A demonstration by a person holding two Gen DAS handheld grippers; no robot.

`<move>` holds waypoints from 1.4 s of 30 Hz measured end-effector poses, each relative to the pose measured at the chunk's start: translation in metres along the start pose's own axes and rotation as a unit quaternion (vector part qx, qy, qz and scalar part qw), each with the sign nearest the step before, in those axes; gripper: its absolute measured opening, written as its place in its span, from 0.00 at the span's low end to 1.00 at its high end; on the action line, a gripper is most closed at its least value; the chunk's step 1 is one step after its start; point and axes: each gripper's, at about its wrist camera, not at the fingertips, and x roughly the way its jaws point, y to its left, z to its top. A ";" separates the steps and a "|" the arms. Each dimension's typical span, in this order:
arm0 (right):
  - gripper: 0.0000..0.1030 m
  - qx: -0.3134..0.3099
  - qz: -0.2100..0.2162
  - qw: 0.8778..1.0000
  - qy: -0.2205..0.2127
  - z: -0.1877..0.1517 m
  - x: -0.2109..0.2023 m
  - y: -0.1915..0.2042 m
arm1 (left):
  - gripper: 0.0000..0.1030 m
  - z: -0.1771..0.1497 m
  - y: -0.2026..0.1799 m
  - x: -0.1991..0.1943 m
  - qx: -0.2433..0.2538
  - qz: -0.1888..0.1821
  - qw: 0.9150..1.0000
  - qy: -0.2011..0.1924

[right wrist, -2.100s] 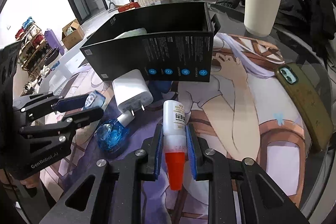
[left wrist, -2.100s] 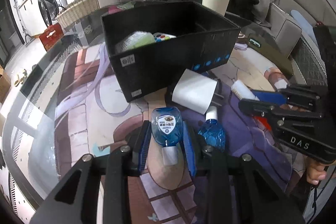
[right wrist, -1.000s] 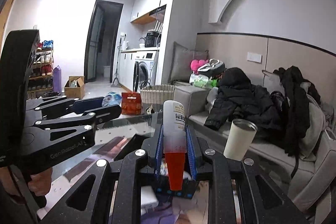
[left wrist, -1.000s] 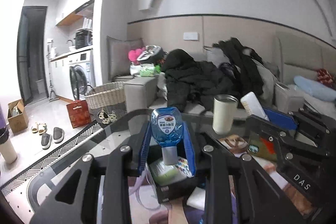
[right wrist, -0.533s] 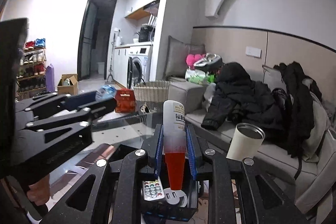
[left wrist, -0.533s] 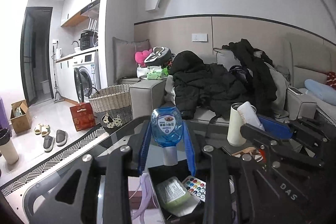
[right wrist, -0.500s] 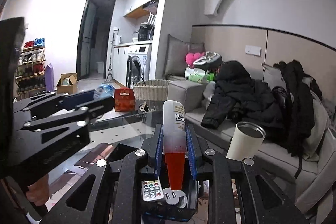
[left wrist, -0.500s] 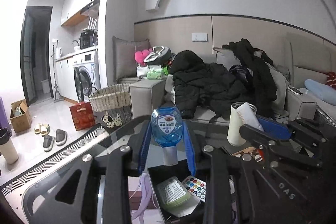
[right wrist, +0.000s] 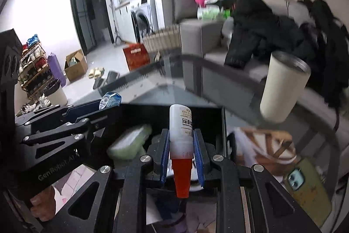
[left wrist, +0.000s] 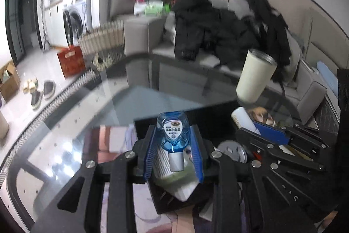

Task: Organize rigid objects
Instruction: 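Lower and open left tool into the box while right tool releases the glue tube there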

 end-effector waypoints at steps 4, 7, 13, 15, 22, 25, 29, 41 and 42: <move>0.20 0.008 0.009 0.999 0.033 -0.006 0.014 -0.004 | 0.28 -0.005 -0.002 0.011 -0.003 -0.001 1.000 0.029; 0.20 0.023 0.016 0.998 0.056 -0.010 0.023 -0.009 | 0.28 -0.005 -0.003 0.014 0.001 0.001 0.999 0.036; 0.20 0.023 0.015 0.998 0.064 -0.013 0.024 -0.009 | 0.28 -0.007 0.002 0.018 -0.007 -0.008 0.998 0.055; 0.20 0.022 0.015 0.997 0.066 -0.014 0.025 -0.008 | 0.28 -0.008 0.002 0.019 -0.007 -0.012 0.998 0.060; 0.20 0.015 0.011 0.998 0.066 -0.015 0.023 -0.002 | 0.28 -0.010 -0.001 0.021 0.001 -0.021 0.997 0.075; 0.20 0.014 0.012 0.998 0.066 -0.016 0.021 -0.001 | 0.28 -0.011 -0.004 0.020 0.008 -0.021 0.997 0.075; 0.20 0.016 0.014 0.998 0.067 -0.016 0.021 -0.001 | 0.28 -0.011 -0.006 0.020 0.014 -0.017 0.997 0.075; 0.25 0.019 0.021 0.997 0.073 -0.017 0.014 0.000 | 0.37 -0.012 -0.010 0.020 0.016 -0.024 0.997 0.075; 0.25 0.021 0.023 0.997 0.074 -0.016 0.014 0.000 | 0.41 -0.012 -0.010 0.019 0.015 -0.022 0.997 0.074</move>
